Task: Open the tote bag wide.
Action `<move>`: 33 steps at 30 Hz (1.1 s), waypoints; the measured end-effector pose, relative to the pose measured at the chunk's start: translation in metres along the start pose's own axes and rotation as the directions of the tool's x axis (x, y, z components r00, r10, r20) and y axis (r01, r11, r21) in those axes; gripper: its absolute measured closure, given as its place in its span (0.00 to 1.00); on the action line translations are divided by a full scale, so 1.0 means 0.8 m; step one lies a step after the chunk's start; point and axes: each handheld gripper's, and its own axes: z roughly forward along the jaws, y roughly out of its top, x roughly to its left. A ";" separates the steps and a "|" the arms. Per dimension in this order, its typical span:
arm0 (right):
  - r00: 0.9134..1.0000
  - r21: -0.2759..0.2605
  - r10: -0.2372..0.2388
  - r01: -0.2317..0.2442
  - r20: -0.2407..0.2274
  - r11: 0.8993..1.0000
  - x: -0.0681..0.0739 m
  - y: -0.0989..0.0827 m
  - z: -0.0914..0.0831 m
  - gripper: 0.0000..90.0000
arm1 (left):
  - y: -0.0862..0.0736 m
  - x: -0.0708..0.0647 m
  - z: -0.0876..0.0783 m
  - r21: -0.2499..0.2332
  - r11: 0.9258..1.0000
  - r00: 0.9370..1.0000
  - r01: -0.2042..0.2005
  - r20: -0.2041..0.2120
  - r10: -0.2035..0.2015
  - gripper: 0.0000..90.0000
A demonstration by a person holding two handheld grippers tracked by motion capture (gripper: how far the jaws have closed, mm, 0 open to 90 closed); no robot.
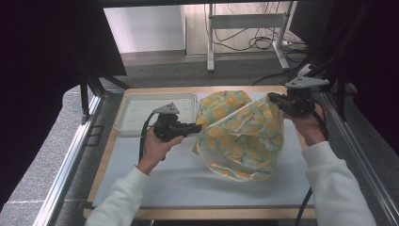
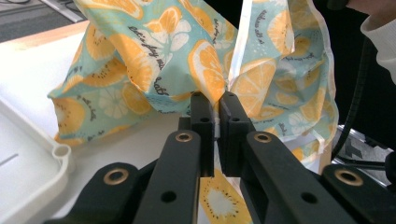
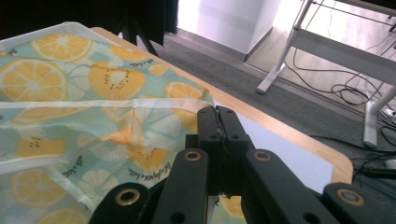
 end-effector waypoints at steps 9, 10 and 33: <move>1.000 0.007 0.004 -0.004 0.026 1.000 -0.016 0.014 0.021 0.99 | 0.018 0.007 0.010 0.022 1.000 0.999 -0.004 -0.045 0.005 0.96; 1.000 0.010 0.003 -0.003 0.030 1.000 -0.017 0.015 0.023 0.99 | 0.021 0.008 0.011 0.025 1.000 0.999 -0.005 -0.053 0.007 0.96; 0.980 0.010 0.054 -0.057 0.191 0.998 -0.069 0.045 0.101 0.99 | 0.096 0.063 0.046 0.005 0.997 0.987 0.071 -0.143 -0.070 0.96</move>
